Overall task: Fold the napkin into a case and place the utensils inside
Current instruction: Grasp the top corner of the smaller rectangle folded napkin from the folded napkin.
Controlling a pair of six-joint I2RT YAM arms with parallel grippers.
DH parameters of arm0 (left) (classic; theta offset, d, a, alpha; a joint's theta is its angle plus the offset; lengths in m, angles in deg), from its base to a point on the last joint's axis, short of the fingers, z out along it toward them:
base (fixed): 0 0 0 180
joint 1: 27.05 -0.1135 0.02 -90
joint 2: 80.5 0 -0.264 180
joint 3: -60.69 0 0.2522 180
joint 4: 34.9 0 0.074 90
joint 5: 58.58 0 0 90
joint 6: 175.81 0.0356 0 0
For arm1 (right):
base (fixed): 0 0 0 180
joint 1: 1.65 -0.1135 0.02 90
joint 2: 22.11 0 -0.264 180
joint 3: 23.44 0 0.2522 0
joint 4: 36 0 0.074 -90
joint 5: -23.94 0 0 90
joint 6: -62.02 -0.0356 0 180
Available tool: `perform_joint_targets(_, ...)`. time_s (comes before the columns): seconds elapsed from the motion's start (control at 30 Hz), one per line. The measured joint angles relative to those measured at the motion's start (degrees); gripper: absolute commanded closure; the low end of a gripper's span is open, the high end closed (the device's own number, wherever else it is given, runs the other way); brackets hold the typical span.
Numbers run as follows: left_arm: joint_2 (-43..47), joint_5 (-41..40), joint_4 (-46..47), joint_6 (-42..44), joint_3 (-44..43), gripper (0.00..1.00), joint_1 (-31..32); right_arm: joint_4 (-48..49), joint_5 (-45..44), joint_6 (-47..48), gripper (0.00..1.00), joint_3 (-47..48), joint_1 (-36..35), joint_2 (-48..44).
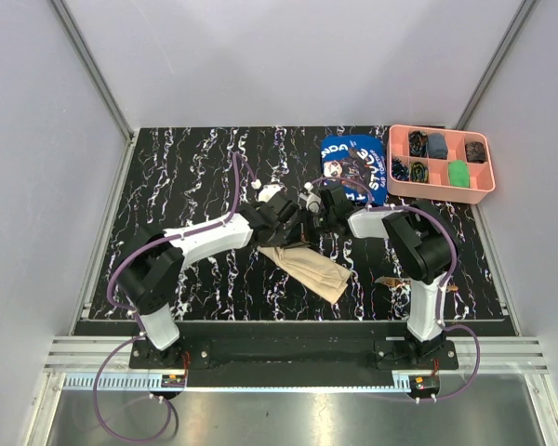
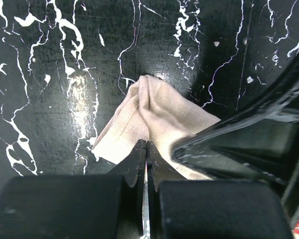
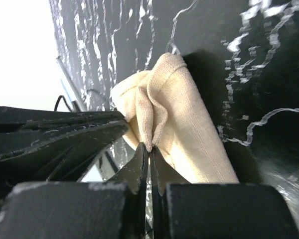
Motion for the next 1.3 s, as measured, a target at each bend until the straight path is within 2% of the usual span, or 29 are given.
perform_joint_targets(0.27,0.0,0.1,1.4,0.0,0.7,1.00,0.0,2.3,2.6,-4.1,1.00,1.1,-2.2,2.4)
perform_joint_targets(0.37,0.3,0.0,2.6,0.0,1.9,1.00,0.0,2.2,3.3,-5.1,0.92,2.3,-2.4,3.8)
perform_joint_targets(0.53,0.5,-0.2,3.2,-1.1,3.2,1.00,-0.2,2.2,4.5,-7.7,0.90,3.9,-2.4,6.8)
perform_joint_targets(0.67,0.8,-0.1,3.8,-2.5,4.2,1.00,-0.2,2.1,4.5,-8.1,0.78,3.9,-2.1,6.9)
perform_joint_targets(1.0,2.5,0.4,4.1,-4.0,5.4,1.00,-0.1,1.2,4.3,-5.9,0.68,3.4,-0.5,3.9)
perform_joint_targets(1.07,2.6,0.5,4.0,-4.2,5.4,1.00,-0.1,1.2,4.4,-5.6,0.70,3.4,-0.4,3.5)
perform_joint_targets(1.23,2.8,0.6,4.0,-4.3,5.4,1.00,-0.1,0.6,4.4,-4.9,0.99,3.4,-0.4,3.5)
perform_joint_targets(1.3,3.0,0.6,4.1,-4.5,5.4,1.00,-0.1,0.6,4.5,-4.7,1.00,3.4,-0.4,3.6)
